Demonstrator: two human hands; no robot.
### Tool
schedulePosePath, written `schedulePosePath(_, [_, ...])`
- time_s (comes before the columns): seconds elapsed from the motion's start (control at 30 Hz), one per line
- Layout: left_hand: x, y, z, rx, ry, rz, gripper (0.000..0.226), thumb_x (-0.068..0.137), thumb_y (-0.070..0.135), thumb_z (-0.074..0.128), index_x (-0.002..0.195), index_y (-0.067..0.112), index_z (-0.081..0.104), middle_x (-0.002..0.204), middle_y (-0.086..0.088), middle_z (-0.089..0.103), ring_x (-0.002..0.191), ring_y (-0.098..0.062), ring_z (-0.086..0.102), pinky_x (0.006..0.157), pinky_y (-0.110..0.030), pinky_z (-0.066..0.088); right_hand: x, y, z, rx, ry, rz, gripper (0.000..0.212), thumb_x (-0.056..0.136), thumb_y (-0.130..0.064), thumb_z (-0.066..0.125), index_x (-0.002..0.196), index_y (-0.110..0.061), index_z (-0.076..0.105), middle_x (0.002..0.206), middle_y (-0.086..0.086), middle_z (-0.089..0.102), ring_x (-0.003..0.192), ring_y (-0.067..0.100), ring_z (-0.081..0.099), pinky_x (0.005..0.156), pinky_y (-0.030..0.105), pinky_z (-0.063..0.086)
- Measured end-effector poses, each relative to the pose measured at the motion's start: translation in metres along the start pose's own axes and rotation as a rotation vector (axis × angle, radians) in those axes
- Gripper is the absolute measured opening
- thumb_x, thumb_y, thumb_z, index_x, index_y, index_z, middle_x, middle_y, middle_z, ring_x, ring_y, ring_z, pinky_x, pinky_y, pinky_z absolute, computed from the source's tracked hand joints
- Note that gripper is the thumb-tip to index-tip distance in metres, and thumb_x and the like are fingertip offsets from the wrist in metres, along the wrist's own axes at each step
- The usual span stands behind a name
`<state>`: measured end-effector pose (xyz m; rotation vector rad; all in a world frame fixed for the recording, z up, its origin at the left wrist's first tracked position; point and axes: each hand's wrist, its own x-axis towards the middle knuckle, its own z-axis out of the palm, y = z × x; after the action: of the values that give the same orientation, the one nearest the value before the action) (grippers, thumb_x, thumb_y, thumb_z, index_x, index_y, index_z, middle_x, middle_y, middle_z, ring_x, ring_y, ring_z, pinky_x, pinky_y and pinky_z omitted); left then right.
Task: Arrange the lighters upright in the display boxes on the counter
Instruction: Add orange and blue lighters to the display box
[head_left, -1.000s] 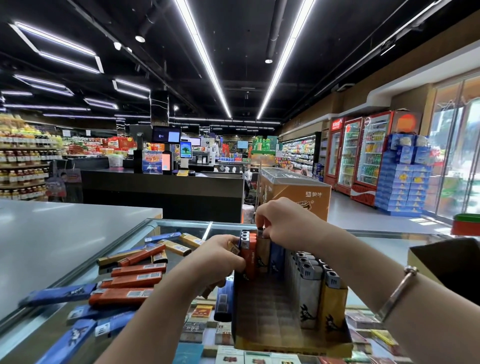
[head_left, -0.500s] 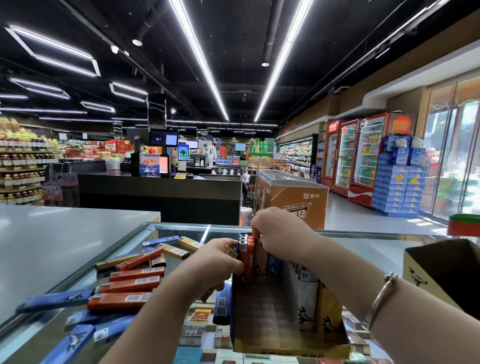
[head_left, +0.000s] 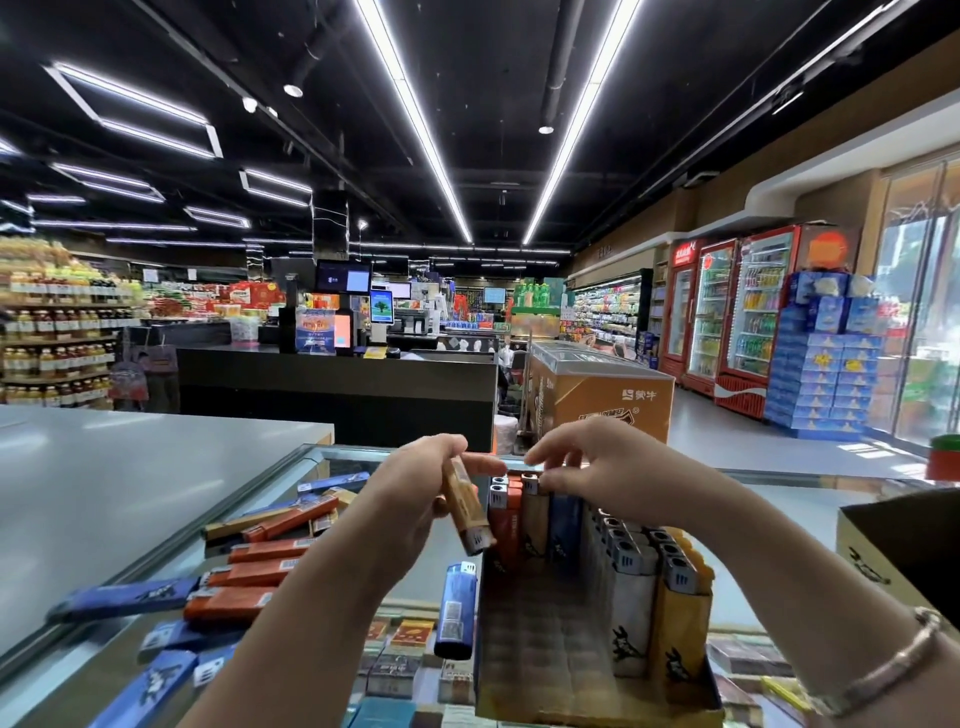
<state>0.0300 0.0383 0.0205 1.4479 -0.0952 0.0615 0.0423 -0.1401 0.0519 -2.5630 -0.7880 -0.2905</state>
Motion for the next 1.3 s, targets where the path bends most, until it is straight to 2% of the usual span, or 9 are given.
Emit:
schedulePosePath(0.07, [0.0,-0.001,-0.002,-0.065,0.0,-0.004,0.039,0.099,0.028,0.037,0.083,0.002,0.062,0.09,-0.017,0.066,0.095,-0.034,0.06,0.085,-0.044,0.05,-0.004,0.002,0.002,0.104,0.101,-0.052,0.02,0.086,-0.012,0.062,0.096,-0.028,0.068,0.084,-0.008,0.064,0.077,0.005,0.059,0.067,0.016,0.049])
schedulePosePath(0.17, [0.003,0.001,-0.002,-0.248,0.001,-0.036,0.036,0.096,0.031,0.045,0.087,-0.001,0.058,0.071,-0.011,0.063,0.062,-0.02,0.063,0.05,-0.029,0.053,-0.012,0.001,0.005,0.137,0.165,-0.126,0.028,0.081,-0.009,0.068,0.083,-0.037,0.064,0.079,-0.01,0.064,0.074,-0.001,0.058,0.067,0.011,0.045])
schedulePosePath(0.23, [0.003,0.0,-0.002,-0.284,-0.032,-0.062,0.036,0.094,0.032,0.049,0.091,-0.002,0.059,0.063,-0.007,0.065,0.056,-0.014,0.062,0.047,-0.023,0.052,-0.017,-0.001,0.007,0.138,0.148,-0.157,0.031,0.078,-0.008,0.071,0.086,-0.037,0.062,0.08,-0.01,0.064,0.074,0.001,0.058,0.068,0.014,0.048])
schedulePosePath(0.47, [0.003,-0.008,0.0,-0.285,-0.19,-0.022,0.033,0.074,0.032,0.061,0.089,0.003,0.061,0.07,-0.008,0.07,0.063,-0.013,0.069,0.051,-0.02,0.053,-0.022,-0.003,0.012,0.102,0.361,-0.241,0.018,0.079,-0.008,0.071,0.09,-0.022,0.067,0.082,-0.005,0.068,0.075,0.006,0.064,0.073,0.023,0.053])
schedulePosePath(0.63, [0.004,-0.008,-0.005,0.205,0.074,0.191,0.056,0.066,0.05,0.062,0.107,0.014,0.054,0.095,-0.003,0.067,0.077,-0.012,0.066,0.051,-0.016,0.049,-0.019,0.01,0.007,0.237,0.479,-0.142,0.021,0.081,-0.006,0.068,0.084,-0.027,0.065,0.078,-0.004,0.067,0.071,0.014,0.064,0.066,0.026,0.055])
schedulePosePath(0.83, [0.004,-0.016,-0.008,0.468,-0.255,-0.04,0.091,0.071,0.014,0.077,0.144,0.024,0.024,0.145,-0.006,0.034,0.122,-0.023,0.046,0.102,-0.041,0.041,-0.022,0.015,0.0,0.467,0.39,-0.102,0.029,0.083,0.004,0.062,0.084,-0.025,0.065,0.081,0.01,0.066,0.064,0.018,0.066,0.063,0.028,0.059])
schedulePosePath(1.03, [0.007,-0.024,-0.001,0.529,-0.269,-0.095,0.078,0.077,-0.006,0.06,0.142,0.024,0.028,0.119,-0.007,0.059,0.103,-0.021,0.06,0.085,-0.034,0.053,-0.019,0.016,-0.001,0.31,0.433,-0.085,0.027,0.086,0.001,0.06,0.103,-0.019,0.067,0.083,0.01,0.067,0.071,0.036,0.063,0.064,0.046,0.056])
schedulePosePath(1.2, [0.007,-0.024,0.0,0.569,-0.251,-0.088,0.07,0.077,-0.008,0.054,0.136,0.025,0.034,0.109,-0.006,0.06,0.1,-0.021,0.059,0.082,-0.035,0.053,-0.01,0.007,0.003,0.023,0.268,-0.073,0.021,0.085,-0.005,0.064,0.104,-0.013,0.067,0.079,-0.012,0.061,0.07,0.003,0.061,0.065,0.014,0.052])
schedulePosePath(1.3, [0.008,-0.025,0.0,0.577,-0.254,-0.079,0.067,0.077,-0.007,0.054,0.133,0.025,0.035,0.106,-0.006,0.061,0.098,-0.02,0.061,0.083,-0.036,0.054,-0.002,-0.002,0.003,-0.033,0.217,-0.069,0.015,0.082,-0.009,0.068,0.095,-0.016,0.065,0.077,-0.011,0.06,0.07,0.002,0.059,0.062,0.013,0.047])
